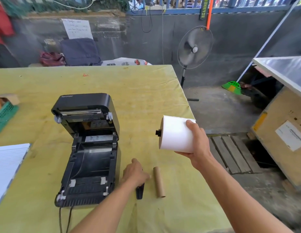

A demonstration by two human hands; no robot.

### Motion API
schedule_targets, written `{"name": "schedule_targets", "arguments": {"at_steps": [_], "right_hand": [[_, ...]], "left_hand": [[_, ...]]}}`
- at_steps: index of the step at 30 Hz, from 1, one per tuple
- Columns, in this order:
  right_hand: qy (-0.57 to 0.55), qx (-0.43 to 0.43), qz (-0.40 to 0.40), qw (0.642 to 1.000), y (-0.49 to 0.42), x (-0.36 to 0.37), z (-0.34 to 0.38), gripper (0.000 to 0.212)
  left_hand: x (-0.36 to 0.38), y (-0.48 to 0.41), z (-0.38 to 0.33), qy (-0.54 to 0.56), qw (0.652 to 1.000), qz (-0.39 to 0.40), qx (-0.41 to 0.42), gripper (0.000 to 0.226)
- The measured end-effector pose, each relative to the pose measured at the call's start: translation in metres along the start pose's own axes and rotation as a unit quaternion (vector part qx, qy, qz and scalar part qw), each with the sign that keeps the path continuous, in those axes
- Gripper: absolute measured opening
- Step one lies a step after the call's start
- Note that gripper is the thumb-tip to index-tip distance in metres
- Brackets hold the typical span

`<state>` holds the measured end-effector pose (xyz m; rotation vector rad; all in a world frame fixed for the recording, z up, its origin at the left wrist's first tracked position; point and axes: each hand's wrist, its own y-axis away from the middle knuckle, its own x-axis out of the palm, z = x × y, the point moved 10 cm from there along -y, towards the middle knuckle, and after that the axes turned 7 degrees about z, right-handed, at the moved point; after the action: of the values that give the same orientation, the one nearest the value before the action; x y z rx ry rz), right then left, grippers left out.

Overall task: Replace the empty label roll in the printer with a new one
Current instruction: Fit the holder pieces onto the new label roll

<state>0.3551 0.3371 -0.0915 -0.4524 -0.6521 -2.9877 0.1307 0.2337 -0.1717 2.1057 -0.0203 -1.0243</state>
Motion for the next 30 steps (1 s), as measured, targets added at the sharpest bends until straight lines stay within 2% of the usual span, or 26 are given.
{"name": "schedule_targets", "arguments": {"at_steps": [2,4,5,8,9,12,14,15,16,19,22,27,30], "right_hand": [[0.009,0.003,0.002,1.0,-0.002,-0.001,0.0,0.056],[0.015,0.004,0.007,1.0,-0.005,-0.001,0.001,0.055],[0.017,0.004,0.01,1.0,-0.005,0.0,0.002,0.055],[0.031,0.005,0.015,0.999,-0.008,0.003,0.003,0.055],[0.034,0.006,0.014,0.999,-0.008,0.004,0.004,0.055],[0.05,0.008,0.018,0.999,-0.009,0.01,0.003,0.055],[0.062,0.004,0.019,0.998,-0.009,0.018,0.001,0.054],[0.066,0.001,0.018,0.998,-0.009,0.022,0.001,0.056],[0.069,-0.002,0.016,0.997,-0.01,0.026,0.001,0.058],[0.078,-0.009,0.009,0.997,-0.01,0.037,0.005,0.07],[0.078,-0.016,0.001,0.997,-0.01,0.042,0.009,0.075],[0.062,-0.028,-0.007,0.998,-0.009,0.045,0.011,0.064],[0.06,-0.036,0.004,0.998,-0.006,0.049,0.011,0.059]], "left_hand": [[0.008,0.0,0.01,-0.036,0.998,-0.044,0.008,0.065],[0.009,-0.003,0.014,-0.023,0.998,-0.063,0.007,0.058],[0.007,-0.004,0.016,-0.02,0.998,-0.061,0.003,0.052],[-0.005,-0.011,0.02,-0.017,0.997,-0.082,-0.004,0.014],[-0.011,-0.012,0.02,0.012,0.996,-0.092,-0.006,0.016],[-0.047,-0.01,0.003,0.211,0.969,-0.128,0.016,0.031],[-0.069,-0.006,-0.026,0.409,0.905,-0.098,0.068,0.028],[-0.076,-0.001,-0.044,0.476,0.871,-0.068,0.098,0.027],[-0.084,0.005,-0.059,0.498,0.856,-0.051,0.128,0.028],[-0.096,0.021,-0.083,0.454,0.875,-0.028,0.169,0.03],[-0.1,0.029,-0.091,0.468,0.864,0.018,0.184,0.03],[-0.108,0.041,-0.1,0.48,0.842,0.081,0.232,0.04],[-0.113,0.038,-0.089,0.463,0.852,0.052,0.239,0.03]]}}
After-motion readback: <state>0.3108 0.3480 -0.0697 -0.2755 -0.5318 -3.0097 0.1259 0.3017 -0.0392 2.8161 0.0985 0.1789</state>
